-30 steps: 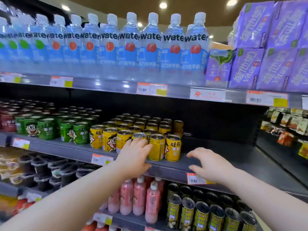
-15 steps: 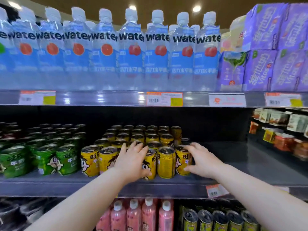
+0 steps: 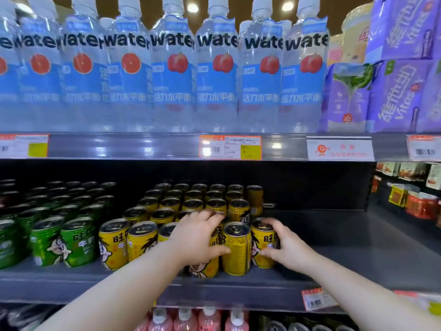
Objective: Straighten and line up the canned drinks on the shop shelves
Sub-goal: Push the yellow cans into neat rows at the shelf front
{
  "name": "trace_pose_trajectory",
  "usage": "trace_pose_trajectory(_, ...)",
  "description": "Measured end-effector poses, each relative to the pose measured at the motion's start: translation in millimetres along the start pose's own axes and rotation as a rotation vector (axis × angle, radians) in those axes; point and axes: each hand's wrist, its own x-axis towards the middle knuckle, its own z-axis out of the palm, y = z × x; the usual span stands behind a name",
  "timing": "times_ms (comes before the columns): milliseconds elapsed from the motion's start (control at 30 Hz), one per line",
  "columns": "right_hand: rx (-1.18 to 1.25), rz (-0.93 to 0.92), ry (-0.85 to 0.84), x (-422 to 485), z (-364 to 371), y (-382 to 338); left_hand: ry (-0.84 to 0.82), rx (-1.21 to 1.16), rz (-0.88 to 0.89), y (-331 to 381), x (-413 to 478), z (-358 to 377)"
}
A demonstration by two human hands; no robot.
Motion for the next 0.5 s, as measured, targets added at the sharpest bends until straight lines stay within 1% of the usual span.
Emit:
trace_pose_trajectory(100, 0.082, -0.007, -0.011, 12.8, -0.1, 7.3, -0.082, -0.018, 0.010, 4.4, 18.1, -4.1)
trace_pose_trajectory(167, 0.153, 0.000, -0.013, 22.9, 1.7, 11.1, -0.176, -0.034, 0.006, 1.8, 24.0, -2.7)
trace_pose_trajectory(267, 0.183, 0.012, -0.026, 38.9, 4.4, 16.0, -0.286, -0.092, -0.022, -0.9, 29.9, 2.5)
trace_pose_trajectory(400, 0.234, -0.017, -0.064, 54.7, 13.6, 16.2, -0.289, -0.098, -0.038, 1.3, 30.3, 1.8)
trace_pose_trajectory(500, 0.255, -0.045, -0.096, 61.4, 18.9, 20.4, -0.302, -0.088, -0.093, 6.8, 29.4, -2.3)
